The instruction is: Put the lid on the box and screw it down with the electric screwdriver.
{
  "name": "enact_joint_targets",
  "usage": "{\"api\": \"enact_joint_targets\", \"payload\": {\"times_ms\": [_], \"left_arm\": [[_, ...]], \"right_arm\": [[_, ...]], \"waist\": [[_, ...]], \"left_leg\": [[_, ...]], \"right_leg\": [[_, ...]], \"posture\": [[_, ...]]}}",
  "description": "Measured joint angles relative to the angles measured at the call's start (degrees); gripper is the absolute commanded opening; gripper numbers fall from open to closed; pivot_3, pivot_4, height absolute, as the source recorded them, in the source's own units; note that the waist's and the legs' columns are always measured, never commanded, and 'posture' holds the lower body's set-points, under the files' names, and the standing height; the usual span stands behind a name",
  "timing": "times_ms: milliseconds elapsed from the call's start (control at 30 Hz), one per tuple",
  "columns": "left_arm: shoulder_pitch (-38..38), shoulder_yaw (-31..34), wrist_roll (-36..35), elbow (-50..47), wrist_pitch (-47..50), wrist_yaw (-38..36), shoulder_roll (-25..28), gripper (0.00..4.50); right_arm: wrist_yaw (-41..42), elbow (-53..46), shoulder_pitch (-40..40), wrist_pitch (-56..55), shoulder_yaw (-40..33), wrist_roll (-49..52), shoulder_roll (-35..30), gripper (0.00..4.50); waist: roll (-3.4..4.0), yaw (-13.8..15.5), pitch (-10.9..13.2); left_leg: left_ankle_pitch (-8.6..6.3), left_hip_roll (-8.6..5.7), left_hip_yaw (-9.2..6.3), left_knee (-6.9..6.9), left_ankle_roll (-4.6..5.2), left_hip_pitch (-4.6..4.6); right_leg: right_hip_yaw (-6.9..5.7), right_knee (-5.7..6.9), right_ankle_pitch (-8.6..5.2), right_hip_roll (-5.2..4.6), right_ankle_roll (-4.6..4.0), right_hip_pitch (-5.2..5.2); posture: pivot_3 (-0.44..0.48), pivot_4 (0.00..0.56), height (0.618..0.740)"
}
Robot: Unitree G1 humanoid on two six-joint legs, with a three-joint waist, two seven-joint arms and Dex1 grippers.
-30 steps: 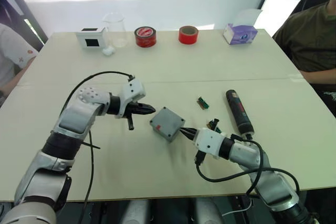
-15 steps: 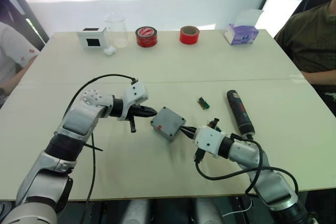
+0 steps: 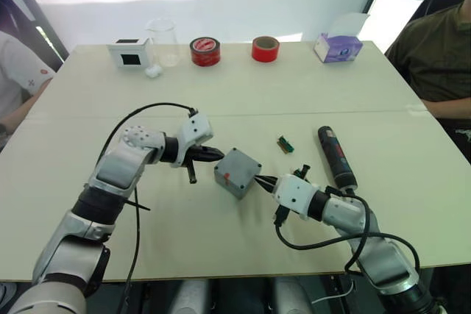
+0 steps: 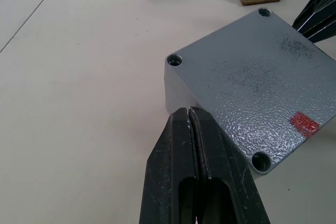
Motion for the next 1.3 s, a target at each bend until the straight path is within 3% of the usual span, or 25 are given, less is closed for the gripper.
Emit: {"api": "enact_joint_targets", "payload": {"times_ms": [400,800,1300], "left_arm": [[-0.42,-0.19,0.68,0.53,-0.85,-0.44,0.27,0.00],[-1.79,0.10,1.96,7.70,-4.54,1.06,-0.27,0.00],[4.84,-0.93,1.07,0.06,2.06,0.98,-0.70,0.00]], "right_arm": [[0.09,-0.09,0.00,0.37,0.04,0.17,0.45,0.05],[2.45,-3.08,1.11,5.02,0.15,2.84,-1.21,0.05],[2.88,4.70,-4.31,7.72,3.90,1.03,-1.14,0.05]], "waist": [[0.00,-0.05,0.00],[0.00,-0.01,0.00],[0.00,-0.05,0.00]], "left_leg": [[0.00,0.00,0.00,0.00,0.00,0.00],[0.01,0.00,0.00,0.00,-0.01,0.00],[0.01,0.00,-0.01,0.01,-0.02,-0.01]], "right_leg": [[0.00,0.01,0.00,0.00,0.00,0.00],[0.00,0.02,0.00,0.00,0.00,-0.01],[0.00,0.03,0.00,0.00,0.00,-0.02]], "posture": [[0.000,0.150,0.740],[0.000,0.150,0.740],[0.000,0.150,0.740]]}}
